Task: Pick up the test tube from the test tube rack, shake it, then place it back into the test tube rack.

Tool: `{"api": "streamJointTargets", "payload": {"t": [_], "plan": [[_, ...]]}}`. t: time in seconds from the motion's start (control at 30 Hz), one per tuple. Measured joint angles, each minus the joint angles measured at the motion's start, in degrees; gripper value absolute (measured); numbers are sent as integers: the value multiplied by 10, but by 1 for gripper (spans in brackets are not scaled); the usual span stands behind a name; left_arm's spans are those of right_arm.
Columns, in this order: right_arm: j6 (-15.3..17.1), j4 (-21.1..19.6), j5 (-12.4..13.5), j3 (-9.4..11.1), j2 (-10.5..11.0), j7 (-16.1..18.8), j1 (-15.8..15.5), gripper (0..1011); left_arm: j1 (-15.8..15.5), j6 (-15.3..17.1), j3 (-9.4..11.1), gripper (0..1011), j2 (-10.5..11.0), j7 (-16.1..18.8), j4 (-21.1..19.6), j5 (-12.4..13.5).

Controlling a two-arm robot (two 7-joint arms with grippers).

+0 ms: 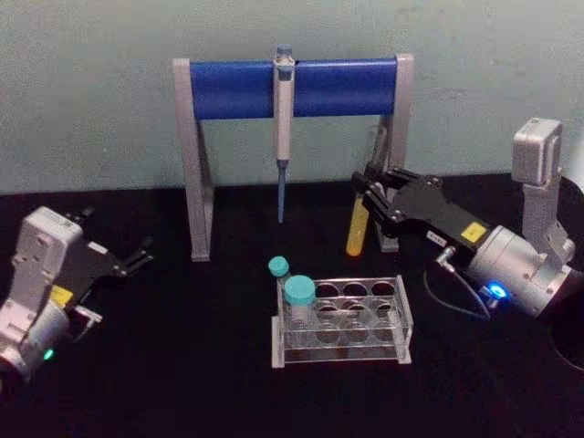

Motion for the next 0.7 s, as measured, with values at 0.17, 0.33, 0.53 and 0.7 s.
{"api": "streamJointTargets", "payload": {"t": [0.17,0.33,0.53,0.7], "plan": [[1,-3,-6,4,0,-2,-4,229,0,0,0,1010,0,0,0,0],[3,-12,-16,10,3,-7,-10,229,0,0,0,1010,0,0,0,0],[12,-39,-34,23,20,-23,-29,229,0,0,0,1009,0,0,0,0],[42,-80,-46,31,44,-33,-56,229,0,0,0,1010,0,0,0,0]]}}
